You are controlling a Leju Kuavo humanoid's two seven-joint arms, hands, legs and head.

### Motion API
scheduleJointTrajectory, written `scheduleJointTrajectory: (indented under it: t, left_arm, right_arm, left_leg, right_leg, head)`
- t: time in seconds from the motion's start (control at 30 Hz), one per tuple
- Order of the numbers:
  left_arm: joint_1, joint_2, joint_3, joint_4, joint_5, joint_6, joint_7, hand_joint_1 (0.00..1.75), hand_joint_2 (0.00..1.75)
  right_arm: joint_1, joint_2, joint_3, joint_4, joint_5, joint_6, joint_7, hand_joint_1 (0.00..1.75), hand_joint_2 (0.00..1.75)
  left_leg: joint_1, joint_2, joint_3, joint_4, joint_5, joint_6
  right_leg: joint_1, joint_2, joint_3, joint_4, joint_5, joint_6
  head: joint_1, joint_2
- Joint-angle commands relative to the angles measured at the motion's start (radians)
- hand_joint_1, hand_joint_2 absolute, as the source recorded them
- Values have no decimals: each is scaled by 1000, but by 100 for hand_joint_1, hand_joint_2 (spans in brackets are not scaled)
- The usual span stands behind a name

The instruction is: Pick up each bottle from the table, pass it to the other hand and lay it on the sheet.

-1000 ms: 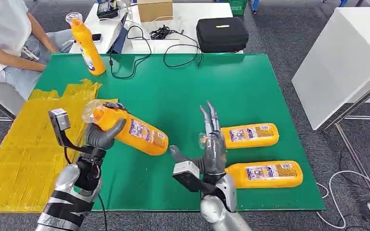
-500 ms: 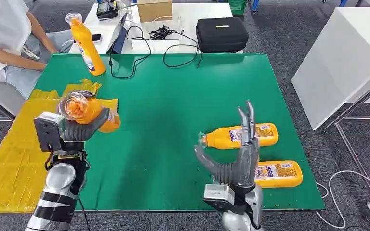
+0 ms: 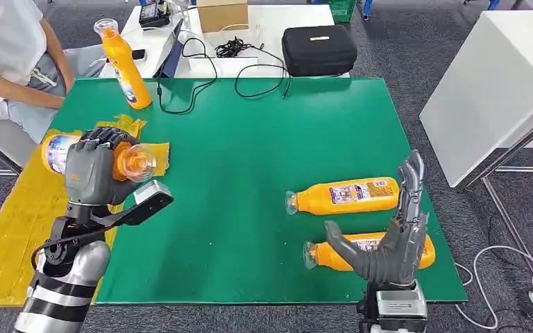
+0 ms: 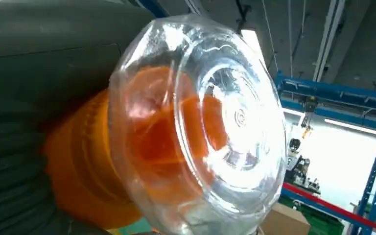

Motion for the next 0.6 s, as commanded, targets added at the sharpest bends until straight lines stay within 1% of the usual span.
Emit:
scheduleJointTrajectory:
  t: [0.03,0.07,0.17,0.2,0.23,0.27,0.3,0.33,0.37,0.4,0.47,0.53,0.57,0.6]
  left_arm:
    - [-50,51,-62,69,-13,-3,11,175,175]
    - [-50,51,-62,69,-13,-3,11,175,175]
    - [-50,51,-62,69,-13,-3,11,175,175]
    - [-56,65,-76,85,-129,-6,55,175,175]
    - [-67,71,-102,117,-206,-20,87,175,175]
    - [-82,78,-121,154,-272,-24,119,175,175]
    - [-99,82,-139,198,-331,-24,148,175,175]
    - [-124,80,-156,261,-357,-30,162,175,175]
    - [-151,71,-165,329,-357,-41,163,175,175]
    - [-172,64,-173,380,-360,-50,162,175,175]
    - [-227,36,-193,516,-348,-70,152,175,175]
    - [-261,21,-210,610,-362,-73,169,175,175]
    - [-279,-4,-199,691,-301,-74,136,175,175]
    - [-299,-22,-180,782,-271,-141,163,175,175]
  right_arm:
    - [3,-9,-56,-14,-2,8,-4,0,175]
    - [3,-9,-56,-14,-2,8,-4,0,175]
    - [3,-9,-56,-14,-2,8,-4,0,175]
    - [5,-6,-61,-14,-9,18,-1,0,175]
    - [8,3,-76,-10,-7,24,-2,0,175]
    - [9,4,-81,-4,-10,39,2,0,175]
    - [8,5,-86,6,-13,53,6,0,175]
    - [6,8,-90,18,-13,60,5,0,175]
    - [2,9,-91,28,-14,66,4,0,175]
    - [-3,9,-89,36,-14,71,3,0,175]
    - [-15,13,-94,47,-20,73,-4,0,175]
    - [-23,13,-95,50,-29,78,-9,0,175]
    - [-28,13,-95,54,-32,85,-7,0,175]
    - [-31,6,-86,62,-37,107,4,0,175]
  left_leg:
    - [1,-2,4,0,-2,0]
    - [0,-2,2,0,-1,0]
    - [0,-1,2,-1,-1,0]
    - [1,-1,4,0,-2,0]
    - [1,-1,3,0,-1,0]
    - [1,-3,5,-1,-1,0]
    - [0,-3,3,-1,0,0]
    - [0,-5,5,-1,0,0]
    - [0,-4,3,-1,0,0]
    - [0,-5,5,-2,0,0]
    - [0,-3,3,-1,1,0]
    - [1,-5,6,-2,0,-1]
    - [0,-5,5,-2,1,0]
    - [0,-4,4,-2,1,0]
  right_leg:
    - [1,-3,5,0,-2,-1]
    - [1,-3,3,0,-1,0]
    - [0,-2,3,0,-1,0]
    - [1,-2,5,0,-2,-1]
    - [1,-2,3,0,-1,-1]
    - [1,-4,6,-1,-2,-1]
    - [0,-4,4,-1,-1,-1]
    - [1,-6,6,-1,-2,-1]
    - [0,-5,5,-1,-1,-1]
    - [1,-6,7,-2,-2,-1]
    - [0,-4,4,-1,-1,0]
    - [1,-6,8,-2,-1,-1]
    - [0,-6,7,-2,-1,-1]
    - [0,-4,5,-1,-1,0]
  head:
    - [0,0]
    - [0,0]
    - [0,0]
    - [0,0]
    - [0,0]
    - [0,0]
    - [0,0]
    - [0,0]
    - [0,0]
    - [0,0]
    - [0,0]
    - [0,0]
    - [0,0]
    - [0,0]
